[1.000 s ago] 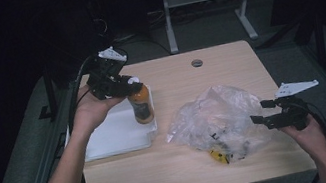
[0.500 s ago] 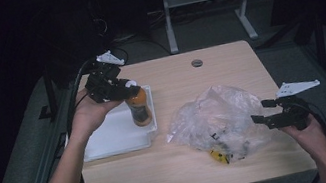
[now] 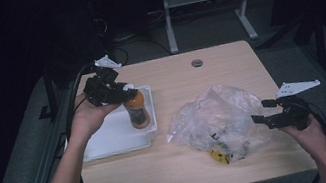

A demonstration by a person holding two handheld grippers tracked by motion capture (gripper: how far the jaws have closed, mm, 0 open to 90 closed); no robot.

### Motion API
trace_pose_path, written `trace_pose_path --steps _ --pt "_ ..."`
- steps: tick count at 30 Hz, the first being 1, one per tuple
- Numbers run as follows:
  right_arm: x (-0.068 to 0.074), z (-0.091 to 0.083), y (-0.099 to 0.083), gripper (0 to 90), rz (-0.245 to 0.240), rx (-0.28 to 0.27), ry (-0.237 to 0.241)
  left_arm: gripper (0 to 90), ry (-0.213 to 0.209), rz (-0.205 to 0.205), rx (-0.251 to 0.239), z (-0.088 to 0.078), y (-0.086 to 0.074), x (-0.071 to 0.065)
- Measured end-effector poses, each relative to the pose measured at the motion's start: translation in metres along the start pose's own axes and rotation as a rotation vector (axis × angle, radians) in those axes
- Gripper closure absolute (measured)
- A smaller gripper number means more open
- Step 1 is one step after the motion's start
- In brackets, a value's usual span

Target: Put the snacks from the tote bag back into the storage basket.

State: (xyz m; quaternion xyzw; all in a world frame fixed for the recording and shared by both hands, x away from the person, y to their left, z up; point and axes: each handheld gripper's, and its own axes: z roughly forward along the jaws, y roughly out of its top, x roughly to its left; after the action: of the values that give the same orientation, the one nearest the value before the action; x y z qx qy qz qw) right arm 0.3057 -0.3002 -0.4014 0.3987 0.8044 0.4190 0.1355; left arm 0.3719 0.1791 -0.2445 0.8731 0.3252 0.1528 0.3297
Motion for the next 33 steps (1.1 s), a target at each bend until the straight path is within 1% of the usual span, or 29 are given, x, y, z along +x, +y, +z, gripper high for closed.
trace_pose_path --steps 1,8,11,12,14,16,17,18,19,25,26,30,33 --pt "0.0 0.0 0.0 25.3 -0.001 0.0 -0.001 59.1 0.001 0.008 0.001 0.0 0.0 0.0" --pt "0.0 0.0 0.0 25.3 -0.006 -0.001 0.001 59.1 0.001 -0.002 -0.001 0.002 -0.003 0.001" --pt "0.0 0.0 0.0 25.3 -0.004 -0.001 0.001 59.2 0.0 0.0 0.005 0.004 -0.004 0.001" --pt "0.0 0.0 0.0 25.3 -0.003 -0.001 0.001 59.2 0.001 0.0 0.005 0.005 -0.005 0.001" --pt "0.0 0.0 0.0 25.3 -0.003 -0.001 0.0 59.1 -0.002 -0.012 0.01 0.007 -0.006 0.001" --pt "0.0 0.0 0.0 25.3 -0.003 -0.001 0.0 59.2 -0.002 -0.01 0.016 0.009 -0.008 0.001" --pt "0.0 0.0 0.0 25.3 -0.004 0.0 0.001 59.1 -0.004 -0.015 0.019 0.011 -0.009 0.001" --pt "0.001 0.0 0.0 25.3 -0.004 0.001 0.001 59.1 -0.004 -0.008 0.02 0.011 -0.009 0.002" --pt "0.001 0.0 0.0 25.3 -0.005 0.001 0.002 59.2 -0.006 -0.014 0.022 0.013 -0.011 0.002" --pt "0.001 0.001 0.0 25.3 -0.005 0.003 0.003 59.1 -0.005 -0.02 0.031 0.018 -0.016 0.003" --pt "0.001 0.0 0.0 25.3 -0.005 0.002 0.003 59.2 -0.002 -0.015 0.039 0.019 -0.016 0.004" --pt "0.0 0.0 0.0 25.3 -0.007 0.0 0.002 59.1 -0.006 -0.019 0.044 0.023 -0.021 0.004" --pt "0.001 0.0 -0.001 25.3 -0.006 0.004 0.002 59.2 -0.008 -0.03 0.046 0.027 -0.023 0.003"
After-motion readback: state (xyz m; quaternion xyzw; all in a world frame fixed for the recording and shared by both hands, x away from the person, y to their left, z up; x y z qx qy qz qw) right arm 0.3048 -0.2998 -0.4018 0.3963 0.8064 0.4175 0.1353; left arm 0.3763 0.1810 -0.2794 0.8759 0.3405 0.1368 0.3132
